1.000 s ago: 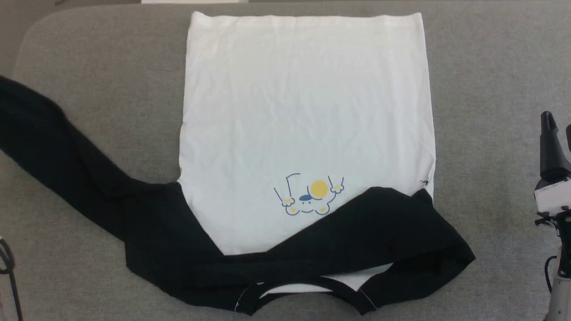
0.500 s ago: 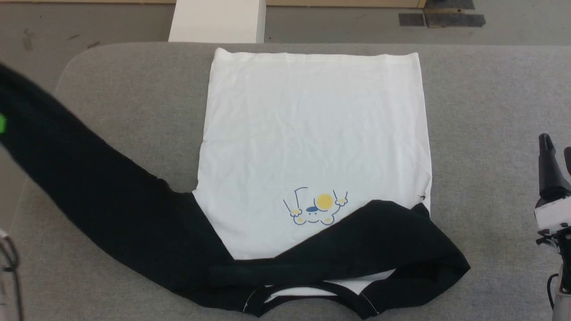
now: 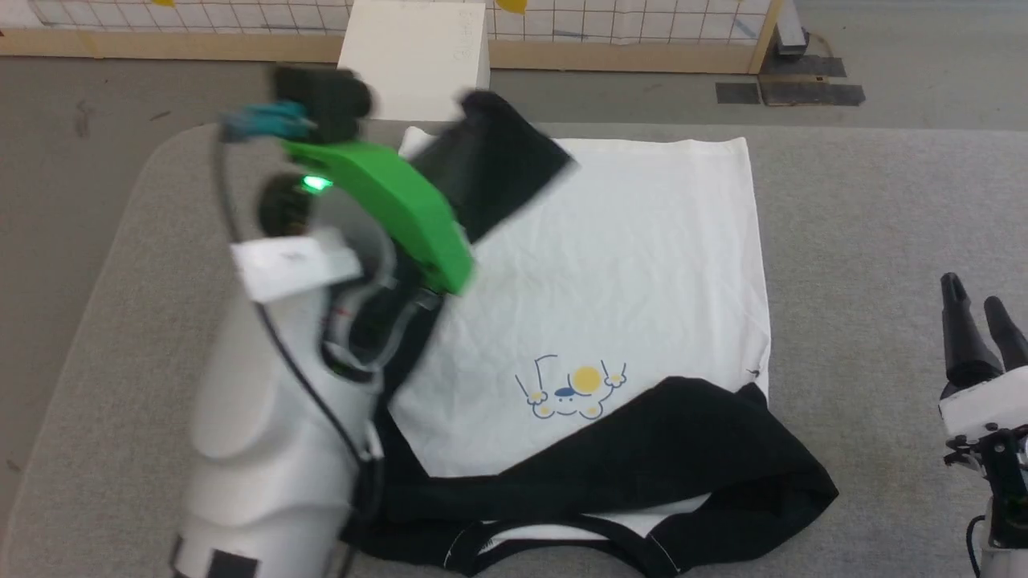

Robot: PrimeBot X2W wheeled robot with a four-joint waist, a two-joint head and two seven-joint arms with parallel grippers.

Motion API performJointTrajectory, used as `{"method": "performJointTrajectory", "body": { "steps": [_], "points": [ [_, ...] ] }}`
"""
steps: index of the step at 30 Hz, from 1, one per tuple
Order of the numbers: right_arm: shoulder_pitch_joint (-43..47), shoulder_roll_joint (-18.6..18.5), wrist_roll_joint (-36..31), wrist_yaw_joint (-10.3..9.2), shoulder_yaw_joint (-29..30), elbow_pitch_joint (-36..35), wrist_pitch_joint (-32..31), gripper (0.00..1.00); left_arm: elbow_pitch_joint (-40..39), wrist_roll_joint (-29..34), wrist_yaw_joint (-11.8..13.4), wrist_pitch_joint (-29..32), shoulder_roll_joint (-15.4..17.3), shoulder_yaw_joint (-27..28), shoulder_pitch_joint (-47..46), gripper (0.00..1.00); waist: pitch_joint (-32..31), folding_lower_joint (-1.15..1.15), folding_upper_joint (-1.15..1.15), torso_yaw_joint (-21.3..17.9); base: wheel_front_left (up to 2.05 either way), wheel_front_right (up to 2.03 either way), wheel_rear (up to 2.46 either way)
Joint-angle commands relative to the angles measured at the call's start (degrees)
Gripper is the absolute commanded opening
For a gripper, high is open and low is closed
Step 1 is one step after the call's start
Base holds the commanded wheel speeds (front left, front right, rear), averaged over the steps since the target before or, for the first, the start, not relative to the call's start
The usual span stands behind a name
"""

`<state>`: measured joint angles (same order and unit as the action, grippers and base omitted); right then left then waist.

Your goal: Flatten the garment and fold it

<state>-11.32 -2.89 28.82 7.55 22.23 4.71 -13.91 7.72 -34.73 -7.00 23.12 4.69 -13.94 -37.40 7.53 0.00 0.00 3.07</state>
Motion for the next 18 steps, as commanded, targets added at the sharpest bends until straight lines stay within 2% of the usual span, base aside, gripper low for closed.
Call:
{"method": "performJointTrajectory", "body": {
  "steps": [1, 5, 7, 8, 9, 10, 18],
  "points": [
    [1.0, 0.0, 0.5, -0.06, -0.2, 0.3, 0.5, 1.0, 0.1, -1.1, -0.2, -0.1, -0.7, -2.3, 1.3, 0.0, 0.2, 0.0, 0.0, -0.7, 0.0, 0.0, 0.0],
    [1.1, 0.0, 0.9, -0.06, -0.6, 0.4, 0.9, 1.0, 2.3, -2.9, -0.3, -1.9, -1.7, -11.0, 2.3, 0.0, 1.0, 0.0, 0.0, -2.4, 0.0, 0.0, 0.0],
    [1.0, 0.0, 1.1, -0.06, -0.8, 0.6, 1.1, 1.0, 3.2, -5.8, -0.1, -3.7, -1.8, -16.7, 2.8, 0.0, 1.5, 0.0, 0.0, -3.4, 0.0, 0.0, 0.0],
    [0.9, 0.0, 1.2, -0.06, -1.1, 0.7, 1.1, 1.0, 4.0, -6.7, 0.3, -4.4, -1.8, -19.9, 2.8, 0.0, 2.0, 0.0, 0.0, -4.1, 0.0, 0.0, 0.0],
    [0.7, 0.0, 1.7, -0.06, -1.6, 1.1, 1.6, 1.0, 7.1, -7.5, 0.6, -5.3, -1.8, -27.7, 2.7, 0.0, 2.8, 0.0, 0.0, -5.7, 0.0, 0.0, 0.0],
    [0.7, 0.0, 1.8, -0.06, -1.7, 1.3, 1.9, 1.0, 8.0, -8.4, 0.6, -5.6, -1.8, -30.1, 3.0, 0.0, 3.1, 0.0, 0.0, -6.3, 0.0, 0.0, 0.0],
    [1.3, 0.0, 2.9, -0.06, -2.1, 2.4, 3.7, 1.0, 14.8, -12.4, 1.4, -5.3, -1.8, -42.3, 4.2, 0.0, 4.7, 0.0, 0.0, -8.2, 0.0, 0.0, 0.0]
  ]
}}
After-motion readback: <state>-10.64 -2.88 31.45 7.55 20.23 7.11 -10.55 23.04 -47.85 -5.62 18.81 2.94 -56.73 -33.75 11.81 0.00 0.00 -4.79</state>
